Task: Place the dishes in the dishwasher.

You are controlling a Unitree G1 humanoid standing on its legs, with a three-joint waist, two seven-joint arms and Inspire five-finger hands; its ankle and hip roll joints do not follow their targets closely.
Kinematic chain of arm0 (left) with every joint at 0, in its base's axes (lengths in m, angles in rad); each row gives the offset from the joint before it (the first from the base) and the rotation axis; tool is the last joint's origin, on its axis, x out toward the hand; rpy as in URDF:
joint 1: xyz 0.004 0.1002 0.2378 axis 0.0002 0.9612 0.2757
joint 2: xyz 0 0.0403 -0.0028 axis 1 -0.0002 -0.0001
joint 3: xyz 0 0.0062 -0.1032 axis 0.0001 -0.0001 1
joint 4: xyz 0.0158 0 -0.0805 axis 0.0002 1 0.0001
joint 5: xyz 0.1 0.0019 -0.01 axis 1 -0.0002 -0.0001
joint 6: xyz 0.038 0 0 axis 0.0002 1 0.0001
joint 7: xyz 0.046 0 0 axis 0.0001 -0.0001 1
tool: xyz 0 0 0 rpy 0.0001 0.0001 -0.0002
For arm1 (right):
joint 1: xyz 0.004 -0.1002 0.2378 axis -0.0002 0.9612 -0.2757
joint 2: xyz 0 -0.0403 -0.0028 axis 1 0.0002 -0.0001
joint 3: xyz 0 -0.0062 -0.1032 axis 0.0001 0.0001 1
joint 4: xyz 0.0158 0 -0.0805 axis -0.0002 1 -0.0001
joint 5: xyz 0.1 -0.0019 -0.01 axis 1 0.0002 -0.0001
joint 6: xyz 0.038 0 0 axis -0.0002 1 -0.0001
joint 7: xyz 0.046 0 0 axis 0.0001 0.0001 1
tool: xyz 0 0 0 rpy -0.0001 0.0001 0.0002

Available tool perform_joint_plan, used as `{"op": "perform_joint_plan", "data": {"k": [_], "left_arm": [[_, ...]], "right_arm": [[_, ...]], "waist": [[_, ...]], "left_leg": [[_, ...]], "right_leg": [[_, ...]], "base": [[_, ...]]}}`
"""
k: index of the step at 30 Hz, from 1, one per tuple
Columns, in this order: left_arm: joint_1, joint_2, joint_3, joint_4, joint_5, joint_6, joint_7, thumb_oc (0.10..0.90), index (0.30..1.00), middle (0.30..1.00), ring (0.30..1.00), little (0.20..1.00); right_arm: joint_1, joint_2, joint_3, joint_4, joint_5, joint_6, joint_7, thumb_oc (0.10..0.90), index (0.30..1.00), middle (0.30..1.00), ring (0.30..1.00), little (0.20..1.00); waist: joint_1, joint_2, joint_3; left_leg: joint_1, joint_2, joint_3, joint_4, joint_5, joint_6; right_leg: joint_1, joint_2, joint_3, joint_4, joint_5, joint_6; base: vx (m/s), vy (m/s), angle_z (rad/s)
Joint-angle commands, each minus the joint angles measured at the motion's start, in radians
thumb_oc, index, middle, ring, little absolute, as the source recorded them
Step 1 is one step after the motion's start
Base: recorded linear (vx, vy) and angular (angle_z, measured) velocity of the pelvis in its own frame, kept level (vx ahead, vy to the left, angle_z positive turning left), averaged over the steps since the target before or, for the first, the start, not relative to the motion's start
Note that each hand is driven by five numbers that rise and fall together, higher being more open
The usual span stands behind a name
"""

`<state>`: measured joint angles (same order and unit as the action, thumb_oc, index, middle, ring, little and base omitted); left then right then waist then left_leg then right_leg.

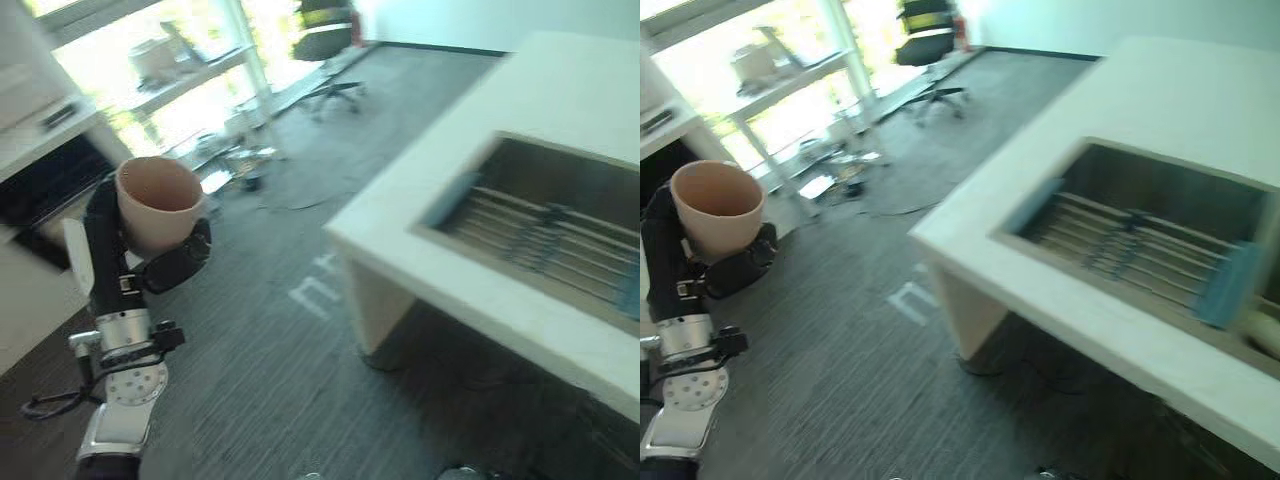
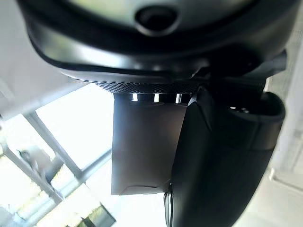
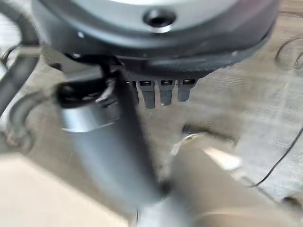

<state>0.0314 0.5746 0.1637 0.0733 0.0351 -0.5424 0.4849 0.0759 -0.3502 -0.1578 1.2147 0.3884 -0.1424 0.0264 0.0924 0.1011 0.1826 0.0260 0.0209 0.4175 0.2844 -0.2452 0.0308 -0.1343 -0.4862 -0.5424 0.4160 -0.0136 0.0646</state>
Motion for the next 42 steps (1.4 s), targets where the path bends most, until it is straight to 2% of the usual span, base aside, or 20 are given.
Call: {"op": "perform_joint_plan", "data": {"k": [1,3,4,7,8,11,14,18,22,23,24,25,28,30,32,34,37,39,40,42], "left_arm": [[-0.07,0.106,0.124,-0.155,-0.087,-0.017,-0.051,0.4,0.3,0.3,0.3,0.3],[-0.064,0.094,0.106,-0.188,-0.08,0.006,-0.066,0.4,0.3,0.3,0.3,0.3],[-0.077,0.095,0.088,-0.196,-0.088,0.013,-0.088,0.4,0.3,0.3,0.3,0.3],[-0.15,0.122,0.029,-0.163,-0.138,-0.019,-0.167,0.4,0.3,0.3,0.3,0.3],[-0.163,0.132,0.022,-0.156,-0.138,-0.019,-0.176,0.4,0.3,0.3,0.3,0.3],[-0.173,0.144,0.015,-0.17,-0.117,0.002,-0.189,0.4,0.3,0.3,0.3,0.3],[-0.202,0.136,-0.02,-0.168,-0.065,0.013,-0.2,0.4,0.3,0.3,0.3,0.3],[-0.234,0.156,-0.049,-0.16,-0.027,0.034,-0.168,0.4,0.3,0.3,0.3,0.3],[-0.215,0.147,-0.034,-0.171,0.025,0.043,-0.099,0.4,0.3,0.3,0.3,0.3],[-0.211,0.136,-0.035,-0.173,0.038,0.045,-0.088,0.4,0.3,0.3,0.3,0.3],[-0.211,0.127,-0.038,-0.178,0.058,0.049,-0.076,0.4,0.3,0.3,0.3,0.3],[-0.211,0.129,-0.036,-0.177,0.053,0.041,-0.076,0.4,0.3,0.3,0.3,0.3],[-0.205,0.134,-0.022,-0.17,0.025,0.027,-0.105,0.4,0.3,0.3,0.3,0.3],[-0.204,0.134,-0.015,-0.159,-0.004,0.012,-0.124,0.4,0.3,0.3,0.3,0.3],[-0.191,0.136,-0.002,-0.152,-0.028,-0.004,-0.11,0.4,0.3,0.3,0.3,0.3],[-0.152,0.089,0.004,-0.155,0.001,-0.031,-0.079,0.4,0.3,0.3,0.3,0.3],[-0.139,0.051,0.009,-0.148,0.042,-0.066,-0.091,0.4,0.3,0.3,0.3,0.3],[-0.127,0.045,0.019,-0.143,0.051,-0.083,-0.096,0.4,0.3,0.3,0.3,0.3],[-0.125,0.045,0.021,-0.15,0.061,-0.069,-0.113,0.4,0.3,0.3,0.3,0.3],[-0.128,0.05,0.02,-0.151,0.065,-0.076,-0.128,0.4,0.3,0.3,0.3,0.3]], "right_arm": [[-0.025,0.08,0.097,-0.015,-0.056,-0.011,-0.028,0.8,0.9,0.9,0.9,0.9],[-0.024,0.093,0.106,-0.04,-0.023,0.003,-0.046,0.8,0.9,0.9,0.9,0.9],[-0.018,0.103,0.1,-0.053,-0.005,0.004,-0.049,0.8,0.9,0.9,0.9,0.9],[-0.003,0.109,0.099,-0.061,0.035,-0.011,-0.056,0.8,0.9,0.9,0.9,0.9],[-0.003,0.105,0.102,-0.061,0.032,-0.012,-0.041,0.8,0.9,0.9,0.9,0.9],[-0.006,0.094,0.106,-0.056,0.028,0.0,-0.013,0.8,0.9,0.9,0.9,0.9],[-0.017,0.075,0.119,-0.02,0.043,0.009,0.002,0.8,0.9,0.9,0.9,0.9],[-0.049,0.064,0.128,0.027,0.042,0.014,0.015,0.8,0.9,0.9,0.9,0.9],[-0.072,0.048,0.14,0.027,0.058,0.014,0.022,0.8,0.9,0.9,0.9,0.9],[-0.074,0.04,0.145,0.021,0.052,0.012,0.018,0.8,0.9,0.9,0.9,0.9],[-0.076,0.03,0.146,0.014,0.06,0.008,0.018,0.8,0.9,0.9,0.9,0.9],[-0.076,0.009,0.136,0.014,0.059,-0.015,0.03,0.8,0.9,0.9,0.9,0.9],[-0.076,0.004,0.123,0.024,0.063,-0.034,0.034,0.8,0.9,0.9,0.9,0.9],[-0.081,-0.003,0.112,0.039,0.073,-0.038,0.041,0.8,0.9,0.9,0.9,0.9],[-0.093,-0.002,0.114,0.042,0.044,-0.026,0.038,0.8,0.9,0.9,0.9,0.9],[-0.095,0.013,0.147,0.05,0.01,0.005,0.006,0.8,0.9,0.9,0.9,0.9],[-0.083,0.023,0.155,0.056,0.014,0.011,-0.017,0.8,0.9,0.9,0.9,0.9],[-0.081,0.024,0.154,0.053,0.017,0.014,-0.026,0.8,0.9,0.9,0.9,0.9],[-0.071,0.034,0.132,0.048,0.031,0.024,-0.027,0.8,0.9,0.9,0.9,0.9],[-0.055,0.054,0.113,0.036,0.048,0.022,-0.024,0.8,0.9,0.9,0.9,0.9]], "waist": [[0.016,-0.005,0.011],[0.023,-0.002,0.015],[0.006,0.002,0.019],[-0.065,-0.002,0.031],[-0.076,-0.007,0.037],[-0.081,-0.024,0.049],[-0.091,-0.046,0.058],[-0.102,-0.05,0.061],[-0.089,-0.035,0.067],[-0.085,-0.04,0.064],[-0.082,-0.045,0.067],[-0.084,-0.042,0.083],[-0.081,-0.046,0.086],[-0.071,-0.05,0.086],[-0.051,-0.057,0.091],[-0.013,-0.039,0.089],[-0.005,-0.033,0.06],[0.001,-0.041,0.046],[0.005,-0.057,0.037],[0.002,-0.071,0.022]], "left_leg": [[-0.042,0.046,-0.142,0.016,-0.07,0.0],[-0.045,0.027,-0.175,0.016,-0.076,0.017],[-0.045,0.006,-0.229,0.016,-0.086,0.039],[-0.042,-0.039,-0.353,0.016,-0.098,0.075],[-0.049,-0.039,-0.348,0.016,-0.083,0.078],[-0.038,-0.053,-0.349,0.016,-0.099,0.084],[-0.039,-0.075,-0.353,0.016,-0.103,0.077],[-0.042,-0.082,-0.341,0.016,-0.115,0.08],[0.058,-0.07,-0.349,0.016,-0.1,0.058],[0.091,-0.073,-0.343,0.016,-0.053,0.04],[0.069,-0.062,-0.334,0.097,0.02,0.008],[-0.083,-0.05,-0.312,0.425,0.096,-0.038],[-0.192,-0.03,-0.29,0.581,0.102,-0.043],[-0.228,-0.055,-0.286,0.515,0.063,-0.022],[-0.224,-0.101,-0.282,0.285,0.057,-0.011],[-0.329,-0.091,-0.317,0.016,0.159,-0.046],[-0.39,-0.048,-0.278,0.016,0.171,-0.06],[-0.372,-0.057,-0.274,0.016,0.147,-0.054],[-0.335,-0.087,-0.285,0.016,0.114,-0.022],[-0.286,-0.113,-0.299,0.016,0.073,0.019]], "right_leg": [[0.16,0.135,-0.012,-0.116,-0.166,0.063],[0.179,0.137,-0.002,-0.116,-0.151,0.06],[0.181,0.164,0.062,-0.116,-0.116,0.063],[0.18,0.332,0.261,-0.114,-0.18,0.041],[0.173,0.369,0.256,-0.116,-0.183,0.02],[0.139,0.387,0.257,-0.116,-0.159,0.033],[0.073,0.403,0.32,-0.116,-0.2,0.028],[-0.055,0.396,0.359,-0.116,-0.132,0.06],[0.013,0.437,0.337,-0.116,-0.187,-0.01],[0.029,0.435,0.34,-0.116,-0.2,-0.025],[0.051,0.433,0.343,-0.116,-0.216,-0.044],[0.085,0.441,0.365,-0.116,-0.233,-0.078],[0.106,0.447,0.365,-0.116,-0.243,-0.099],[0.125,0.45,0.366,-0.116,-0.254,-0.095],[0.149,0.457,0.387,-0.116,-0.277,-0.081],[0.222,0.498,0.407,-0.116,-0.34,-0.07],[0.276,0.505,0.386,-0.116,-0.389,-0.066],[0.303,0.494,0.392,-0.116,-0.405,-0.055],[0.355,0.488,0.393,-0.116,-0.396,-0.04],[0.411,0.479,0.371,-0.107,-0.266,-0.004]], "base": [[-0.06,0.478,0.54],[0.0,0.382,0.86],[0.1,0.308,1.09],[0.14,0.224,1.32],[0.06,0.108,2.08],[0.07,0.031,1.9],[0.16,-0.115,-0.03],[0.29,-0.197,-0.03],[0.59,-0.41,0.07],[0.57,-0.363,0.15],[0.5,-0.39,0.13],[0.38,-0.33,-0.04],[0.26,-0.194,0.03],[0.38,-0.055,0.03],[0.45,0.072,-0.03],[0.66,0.171,-0.68],[0.62,0.197,-0.95],[0.45,0.198,-0.13],[0.54,0.209,-0.3],[0.53,0.268,0.07]]}}
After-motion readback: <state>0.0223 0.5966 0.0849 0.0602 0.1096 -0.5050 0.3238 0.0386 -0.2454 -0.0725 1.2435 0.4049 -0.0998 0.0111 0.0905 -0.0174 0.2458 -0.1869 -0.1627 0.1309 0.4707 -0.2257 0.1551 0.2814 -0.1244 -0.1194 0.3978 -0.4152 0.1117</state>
